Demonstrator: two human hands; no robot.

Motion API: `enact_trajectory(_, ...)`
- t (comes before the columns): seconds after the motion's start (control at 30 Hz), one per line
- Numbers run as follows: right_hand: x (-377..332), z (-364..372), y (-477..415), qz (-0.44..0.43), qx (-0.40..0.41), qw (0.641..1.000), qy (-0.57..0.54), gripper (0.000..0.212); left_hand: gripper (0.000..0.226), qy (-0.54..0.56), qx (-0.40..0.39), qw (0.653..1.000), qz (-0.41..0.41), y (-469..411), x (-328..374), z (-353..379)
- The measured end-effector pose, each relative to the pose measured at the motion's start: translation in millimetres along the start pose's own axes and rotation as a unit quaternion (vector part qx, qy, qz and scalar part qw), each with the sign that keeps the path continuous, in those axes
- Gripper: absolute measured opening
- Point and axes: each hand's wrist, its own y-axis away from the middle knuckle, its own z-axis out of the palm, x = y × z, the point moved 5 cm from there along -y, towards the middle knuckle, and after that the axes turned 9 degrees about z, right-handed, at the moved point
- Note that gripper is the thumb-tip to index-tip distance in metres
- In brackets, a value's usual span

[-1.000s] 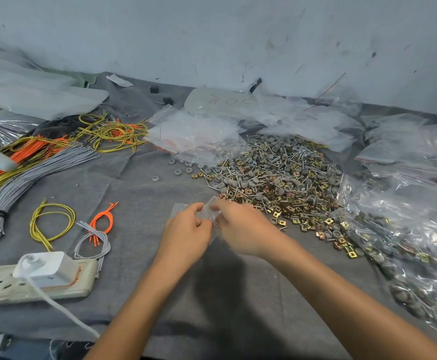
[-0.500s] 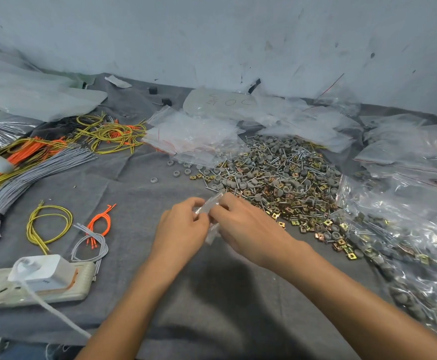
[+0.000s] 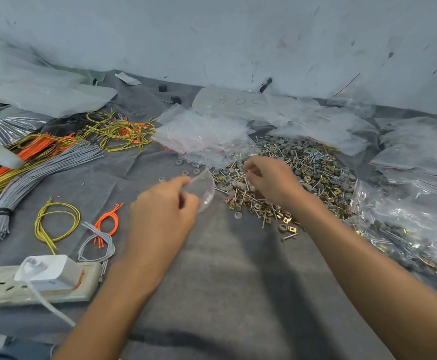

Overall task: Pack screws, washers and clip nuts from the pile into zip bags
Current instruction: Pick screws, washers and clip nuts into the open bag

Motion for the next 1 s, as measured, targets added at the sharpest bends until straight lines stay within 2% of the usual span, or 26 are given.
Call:
enact_trajectory(0.1,-6,17,-25,-0.01,-0.062,0.995,0.084,0.023,0.027,0.015,-0.054,0.998,0.03,15,14,25)
enact_trajectory(0.2,-17,25,-37,-0.035,-0.095,0.987,0.123,0.022,0.024,0.047,-0.105,0.993,0.009,27,16,48)
enact_trajectory(0.4,-33,29,-39,-0.1,-0.15,0.96,0.214,0.024,0.034,0.071,-0.119,0.99,-0.026,30,4,62)
enact_trajectory(0.5,-34,30,-36,-0.118,-0.151,0.948,0.252,0.03,0.028,0.08,-0.115,0.99,-0.023,30,4,64)
enact_trajectory(0.6,-37,33,-31,-0.13,-0.136,0.938,0.292,0.022,0.019,0.083,-0.115,0.989,-0.026,29,4,66)
enact_trajectory(0.73,-42,33,-27,-0.135,-0.115,0.927,0.33,0.018,0.02,0.088,-0.127,0.987,-0.032,29,5,69)
enact_trajectory(0.83,-43,31,-25,-0.138,-0.111,0.933,0.314,0.015,0.021,0.088,-0.127,0.988,-0.032,30,4,68)
enact_trajectory(0.9,-39,26,-26,-0.126,-0.109,0.949,0.269,0.015,0.022,0.09,-0.125,0.988,-0.032,30,4,68)
enact_trajectory(0.97,-29,17,-26,-0.083,-0.106,0.977,0.165,0.018,0.025,0.09,-0.123,0.988,-0.034,30,4,67)
enact_trajectory(1.0,-22,11,-26,-0.044,-0.107,0.99,0.08,0.02,0.025,0.09,-0.121,0.988,-0.034,29,4,67)
